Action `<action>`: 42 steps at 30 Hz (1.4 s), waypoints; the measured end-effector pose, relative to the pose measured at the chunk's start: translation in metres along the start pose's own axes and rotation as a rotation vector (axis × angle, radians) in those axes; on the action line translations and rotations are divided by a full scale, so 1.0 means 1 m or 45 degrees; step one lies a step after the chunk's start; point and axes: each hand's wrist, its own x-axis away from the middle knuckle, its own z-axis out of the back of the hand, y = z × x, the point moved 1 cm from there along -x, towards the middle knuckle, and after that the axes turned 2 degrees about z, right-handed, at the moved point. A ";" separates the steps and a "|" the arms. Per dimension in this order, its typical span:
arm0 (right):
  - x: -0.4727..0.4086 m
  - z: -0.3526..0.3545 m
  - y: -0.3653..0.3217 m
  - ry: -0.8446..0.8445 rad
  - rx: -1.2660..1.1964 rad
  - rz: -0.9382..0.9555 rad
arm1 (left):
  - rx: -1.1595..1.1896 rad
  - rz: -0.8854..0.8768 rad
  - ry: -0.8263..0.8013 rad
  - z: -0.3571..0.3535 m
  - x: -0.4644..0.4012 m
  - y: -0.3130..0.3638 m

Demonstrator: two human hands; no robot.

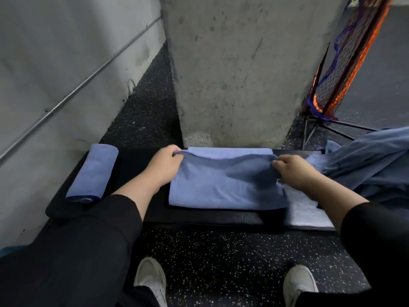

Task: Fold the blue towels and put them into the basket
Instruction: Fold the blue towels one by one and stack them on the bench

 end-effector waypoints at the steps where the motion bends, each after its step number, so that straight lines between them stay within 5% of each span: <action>1: -0.003 -0.005 0.002 -0.038 0.063 0.002 | -0.134 -0.009 -0.066 -0.006 -0.004 -0.003; 11: -0.005 -0.006 0.004 -0.173 0.423 0.057 | -0.577 -0.085 -0.312 -0.014 -0.014 -0.012; 15: 0.008 0.002 0.005 -0.409 0.537 0.050 | -0.647 -0.110 -0.450 -0.004 0.007 -0.008; 21: 0.039 0.010 0.015 -0.738 0.299 -0.084 | -0.738 -0.144 -0.712 0.012 0.043 -0.007; 25: 0.050 0.018 0.007 -0.569 0.262 0.084 | -0.528 -0.113 -0.702 0.016 0.050 -0.010; 29: 0.043 0.021 -0.009 -0.366 -0.792 -0.074 | 0.038 0.032 -0.476 0.020 0.037 -0.004; 32: 0.023 0.020 -0.015 -0.149 -1.103 -0.211 | 0.554 0.146 -0.302 0.021 0.022 0.008; 34: 0.009 0.018 -0.020 0.022 -0.960 -0.214 | 0.586 0.120 -0.137 0.017 0.011 0.016; 37: -0.013 0.010 -0.015 0.149 -0.590 -0.093 | 0.252 0.039 0.090 0.004 -0.011 0.017; 42: -0.036 -0.014 0.001 0.135 -0.137 0.032 | -0.227 -0.072 -0.012 -0.027 -0.035 0.002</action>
